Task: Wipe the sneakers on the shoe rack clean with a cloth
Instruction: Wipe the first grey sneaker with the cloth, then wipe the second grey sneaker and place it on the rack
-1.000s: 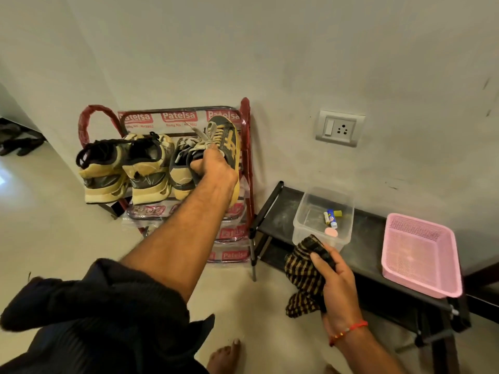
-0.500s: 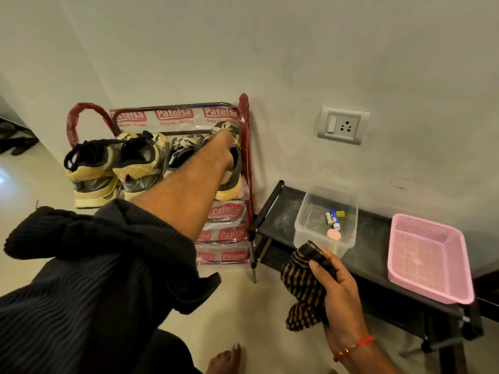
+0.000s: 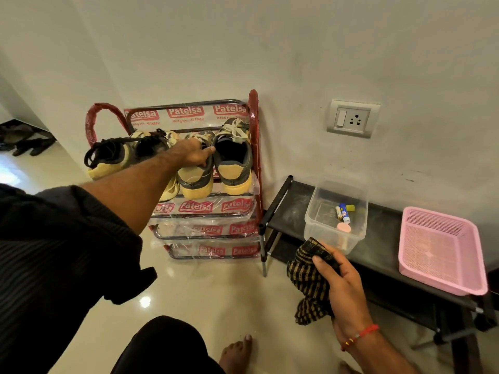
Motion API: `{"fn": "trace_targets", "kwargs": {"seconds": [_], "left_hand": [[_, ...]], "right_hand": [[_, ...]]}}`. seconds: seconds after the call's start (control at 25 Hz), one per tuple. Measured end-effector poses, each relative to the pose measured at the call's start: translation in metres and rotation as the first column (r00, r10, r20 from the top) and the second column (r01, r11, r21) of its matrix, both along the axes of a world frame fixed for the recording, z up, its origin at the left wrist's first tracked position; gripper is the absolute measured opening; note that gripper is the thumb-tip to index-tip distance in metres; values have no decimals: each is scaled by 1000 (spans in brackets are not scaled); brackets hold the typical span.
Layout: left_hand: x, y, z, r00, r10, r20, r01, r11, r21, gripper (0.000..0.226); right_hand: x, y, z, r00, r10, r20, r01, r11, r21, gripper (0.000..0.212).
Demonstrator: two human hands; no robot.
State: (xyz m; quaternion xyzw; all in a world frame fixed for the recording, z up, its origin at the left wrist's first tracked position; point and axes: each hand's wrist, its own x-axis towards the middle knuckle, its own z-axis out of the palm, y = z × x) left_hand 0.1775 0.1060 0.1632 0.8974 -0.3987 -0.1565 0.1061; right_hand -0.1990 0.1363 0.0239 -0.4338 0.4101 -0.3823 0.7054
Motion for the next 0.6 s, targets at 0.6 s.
{"fn": "trace_targets", "kwargs": {"seconds": [0.6], "left_hand": [[-15,50,70,990,141,-19,-139,935,-326,36]], "right_hand": [[0,-5,8,972,-32,231,-13,981,191,30]]}}
